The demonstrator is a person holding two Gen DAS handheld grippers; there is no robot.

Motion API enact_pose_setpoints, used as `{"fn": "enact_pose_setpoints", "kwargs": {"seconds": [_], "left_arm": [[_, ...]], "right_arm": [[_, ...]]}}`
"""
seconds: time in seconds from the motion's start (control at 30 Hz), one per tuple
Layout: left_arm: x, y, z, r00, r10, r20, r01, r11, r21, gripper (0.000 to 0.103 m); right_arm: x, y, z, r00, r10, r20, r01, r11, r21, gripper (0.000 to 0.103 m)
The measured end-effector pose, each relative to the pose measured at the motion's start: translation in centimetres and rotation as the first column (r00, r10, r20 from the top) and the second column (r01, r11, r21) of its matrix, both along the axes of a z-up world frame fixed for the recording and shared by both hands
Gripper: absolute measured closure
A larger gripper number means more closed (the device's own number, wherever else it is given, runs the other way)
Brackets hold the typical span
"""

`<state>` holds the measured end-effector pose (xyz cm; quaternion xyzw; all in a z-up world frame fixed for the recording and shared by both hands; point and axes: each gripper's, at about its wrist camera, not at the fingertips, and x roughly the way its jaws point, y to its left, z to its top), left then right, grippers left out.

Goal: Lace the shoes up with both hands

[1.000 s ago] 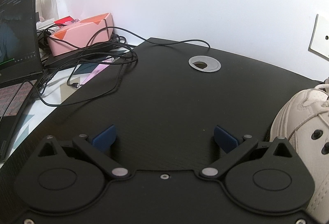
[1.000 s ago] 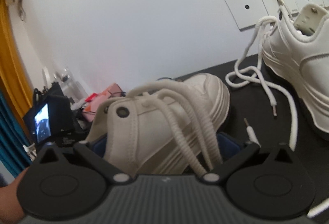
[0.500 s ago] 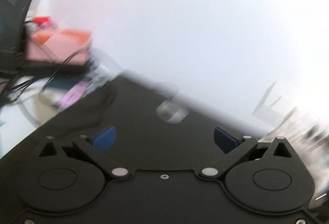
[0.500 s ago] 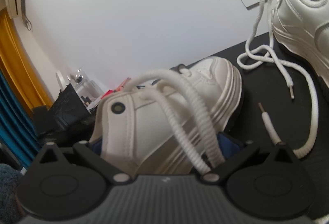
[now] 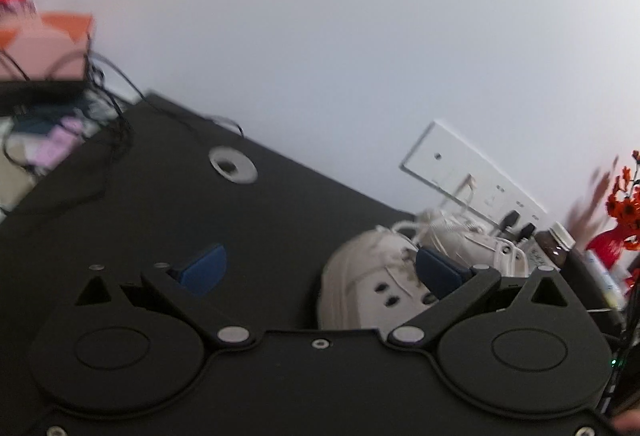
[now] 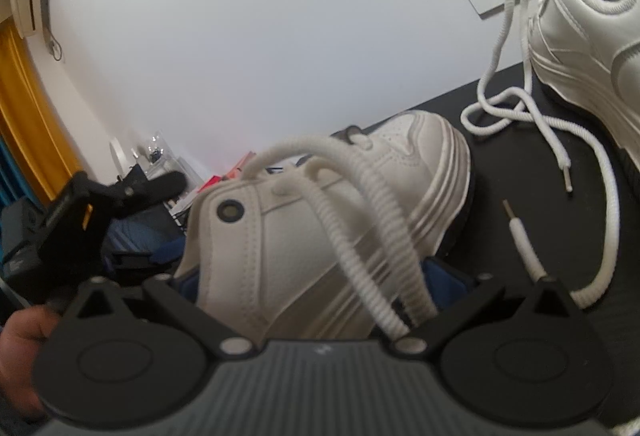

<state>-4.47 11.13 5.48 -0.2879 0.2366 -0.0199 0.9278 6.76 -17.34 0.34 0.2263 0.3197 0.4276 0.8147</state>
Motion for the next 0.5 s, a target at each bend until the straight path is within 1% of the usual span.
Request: {"fn": "enact_pose_setpoints", "kwargs": {"seconds": [0.13, 0.2, 0.27, 0.3, 0.33, 0.37, 0.43, 0.5], "left_arm": [[0.6, -0.9, -0.5, 0.999, -0.03, -0.023, 0.03, 1.0, 0.008, 0.0], [0.7, -1.3, -0.5, 0.999, -0.036, -0.006, 0.036, 0.999, 0.014, 0.001], [0.7, -1.5, -0.3, 0.999, -0.049, 0.006, 0.048, 0.999, 0.007, 0.007], [0.6, -1.5, -0.2, 0.998, -0.055, 0.008, 0.055, 0.998, 0.004, 0.014], [0.6, -1.4, -0.3, 0.998, -0.063, 0.008, 0.063, 0.998, -0.012, 0.022], [0.7, -1.3, -0.4, 0.997, -0.073, 0.007, 0.073, 0.997, -0.029, 0.023], [0.9, -1.0, -0.6, 0.996, -0.089, 0.002, 0.089, 0.995, -0.054, 0.023], [1.2, -0.7, -1.0, 0.991, -0.131, 0.015, 0.131, 0.985, -0.115, 0.023]], "right_arm": [[0.0, 0.0, 0.0, 1.0, 0.0, 0.0, 0.0, 1.0, 0.0, 0.0], [0.0, 0.0, 0.0, 1.0, 0.0, 0.0, 0.0, 1.0, 0.0, 0.0], [0.0, 0.0, 0.0, 1.0, 0.0, 0.0, 0.0, 1.0, 0.0, 0.0], [0.0, 0.0, 0.0, 1.0, 0.0, 0.0, 0.0, 1.0, 0.0, 0.0], [0.0, 0.0, 0.0, 1.0, 0.0, 0.0, 0.0, 1.0, 0.0, 0.0], [0.0, 0.0, 0.0, 1.0, 0.0, 0.0, 0.0, 1.0, 0.0, 0.0], [0.0, 0.0, 0.0, 1.0, 0.0, 0.0, 0.0, 1.0, 0.001, 0.0], [0.0, 0.0, 0.1, 1.0, 0.0, 0.0, 0.0, 1.0, 0.0, 0.0]]}}
